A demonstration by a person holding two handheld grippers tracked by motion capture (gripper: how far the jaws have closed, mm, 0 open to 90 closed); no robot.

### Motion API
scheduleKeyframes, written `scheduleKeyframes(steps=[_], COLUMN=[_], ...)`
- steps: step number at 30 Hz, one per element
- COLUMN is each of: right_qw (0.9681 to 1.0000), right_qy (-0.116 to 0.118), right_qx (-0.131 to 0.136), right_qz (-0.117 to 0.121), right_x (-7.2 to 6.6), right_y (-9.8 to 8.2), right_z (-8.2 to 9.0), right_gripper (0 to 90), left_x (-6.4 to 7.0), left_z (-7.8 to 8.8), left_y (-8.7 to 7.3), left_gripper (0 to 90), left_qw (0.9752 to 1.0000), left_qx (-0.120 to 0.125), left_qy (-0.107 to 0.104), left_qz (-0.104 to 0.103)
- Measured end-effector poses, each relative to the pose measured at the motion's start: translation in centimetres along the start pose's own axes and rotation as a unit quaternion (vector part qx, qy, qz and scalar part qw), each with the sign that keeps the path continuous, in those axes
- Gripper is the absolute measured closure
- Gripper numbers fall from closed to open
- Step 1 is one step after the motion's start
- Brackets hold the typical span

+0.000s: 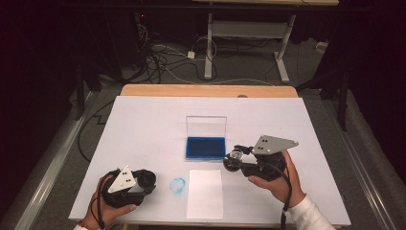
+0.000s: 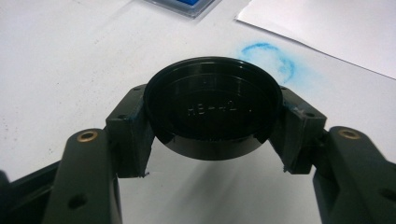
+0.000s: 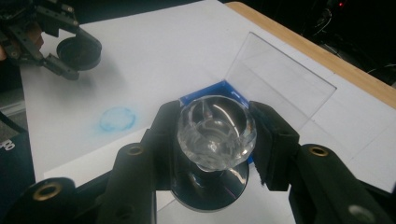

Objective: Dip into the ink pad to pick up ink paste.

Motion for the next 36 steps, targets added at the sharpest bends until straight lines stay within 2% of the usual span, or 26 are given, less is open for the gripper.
scheduleKeyframes(steps=[9, 14, 18, 27, 36], right_qw=[1.0000, 0.9999, 0.9995, 0.9990, 0.9966], right_qy=[-0.004, -0.010, -0.015, -0.007, 0.004], right_qx=[0.002, -0.008, -0.019, -0.038, -0.078], right_qz=[0.004, 0.009, 0.019, 0.024, 0.026], right_x=[0.8, 1.7, 2.0, 2.6, 2.9], right_y=[1.7, 2.9, 3.9, 5.1, 5.0], right_z=[-0.4, -0.7, -1.1, -3.2, -6.4], right_gripper=[57.0, 57.0, 57.0, 57.0, 57.0], left_x=[-0.2, -0.1, 0.1, 0.1, 0.0], left_z=[0.0, -0.3, -0.3, -0.5, -0.4], left_y=[0.1, 0.1, 0.3, 0.3, 0.3], left_gripper=[36.7, 36.7, 36.7, 36.7, 36.7], left_qw=[1.0000, 1.0000, 1.0000, 1.0000, 1.0000], left_qx=[0.002, -0.006, -0.003, -0.003, -0.001], left_qy=[0.002, 0.003, 0.004, 0.001, 0.001], left_qz=[0.001, -0.001, -0.001, 0.001, 0.004])
Point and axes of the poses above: each handheld gripper's, and its own axes: z roughly backward along the jaws, y roughly out of its top, x roughly to its right, the point moved 5 cm from there along -z, roughly forward along the jaws, and after that the axes turned 4 degrees about z, right-handed, at the moved point
